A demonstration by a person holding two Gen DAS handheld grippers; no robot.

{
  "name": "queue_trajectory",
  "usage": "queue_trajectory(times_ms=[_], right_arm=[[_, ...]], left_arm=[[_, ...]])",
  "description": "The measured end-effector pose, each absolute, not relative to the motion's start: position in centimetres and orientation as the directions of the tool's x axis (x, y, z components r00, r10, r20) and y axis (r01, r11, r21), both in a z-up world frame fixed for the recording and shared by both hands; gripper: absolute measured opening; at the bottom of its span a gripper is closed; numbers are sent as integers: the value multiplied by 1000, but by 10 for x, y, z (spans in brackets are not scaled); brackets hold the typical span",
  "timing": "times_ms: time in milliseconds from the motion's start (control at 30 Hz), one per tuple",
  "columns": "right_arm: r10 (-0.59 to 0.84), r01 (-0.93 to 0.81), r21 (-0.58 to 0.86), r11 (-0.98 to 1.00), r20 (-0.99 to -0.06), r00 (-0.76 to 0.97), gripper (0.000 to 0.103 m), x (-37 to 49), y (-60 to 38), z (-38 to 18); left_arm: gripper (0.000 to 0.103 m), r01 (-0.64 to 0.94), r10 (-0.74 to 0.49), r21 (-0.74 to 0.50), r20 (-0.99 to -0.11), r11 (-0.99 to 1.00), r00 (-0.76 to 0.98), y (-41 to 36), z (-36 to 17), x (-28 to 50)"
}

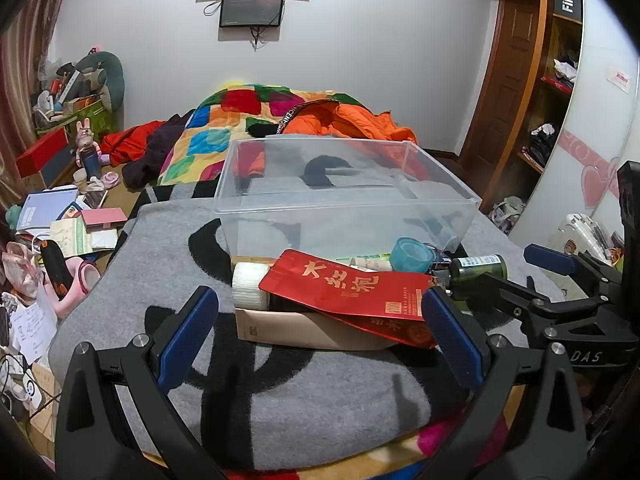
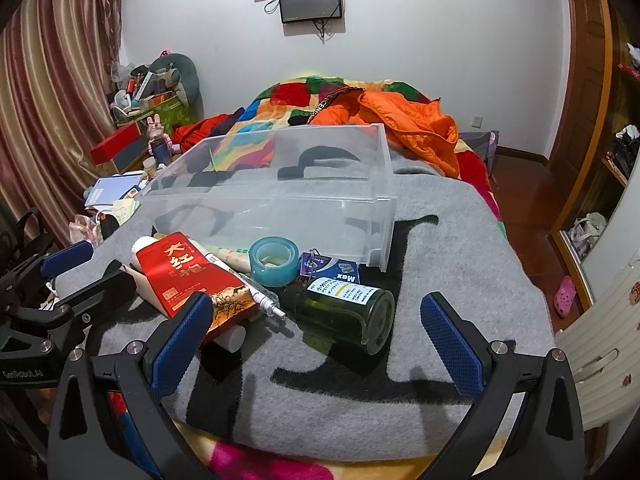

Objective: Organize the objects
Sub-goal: 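Move both tools toward the items lying beside the clear box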

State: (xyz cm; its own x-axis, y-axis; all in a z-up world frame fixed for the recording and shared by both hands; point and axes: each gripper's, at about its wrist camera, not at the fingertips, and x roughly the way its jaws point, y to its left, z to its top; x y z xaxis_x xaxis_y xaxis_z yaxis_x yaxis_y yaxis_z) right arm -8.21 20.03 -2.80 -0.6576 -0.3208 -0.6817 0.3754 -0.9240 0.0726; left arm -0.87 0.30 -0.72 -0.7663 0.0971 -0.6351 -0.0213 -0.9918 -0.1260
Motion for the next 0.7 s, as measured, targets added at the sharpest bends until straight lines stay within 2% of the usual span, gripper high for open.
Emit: queue_trajectory(times_ms=[500, 700], right_arm=[[-323, 382, 69, -922, -683, -655, 103, -81, 198, -26], [-325, 387, 67, -919, -682, -655, 103, -81, 197, -25]], left_arm=[[103, -25, 99, -125, -631, -992, -769, 5, -7, -8], [103, -46, 137, -161, -618, -986, -774, 3, -6, -4]])
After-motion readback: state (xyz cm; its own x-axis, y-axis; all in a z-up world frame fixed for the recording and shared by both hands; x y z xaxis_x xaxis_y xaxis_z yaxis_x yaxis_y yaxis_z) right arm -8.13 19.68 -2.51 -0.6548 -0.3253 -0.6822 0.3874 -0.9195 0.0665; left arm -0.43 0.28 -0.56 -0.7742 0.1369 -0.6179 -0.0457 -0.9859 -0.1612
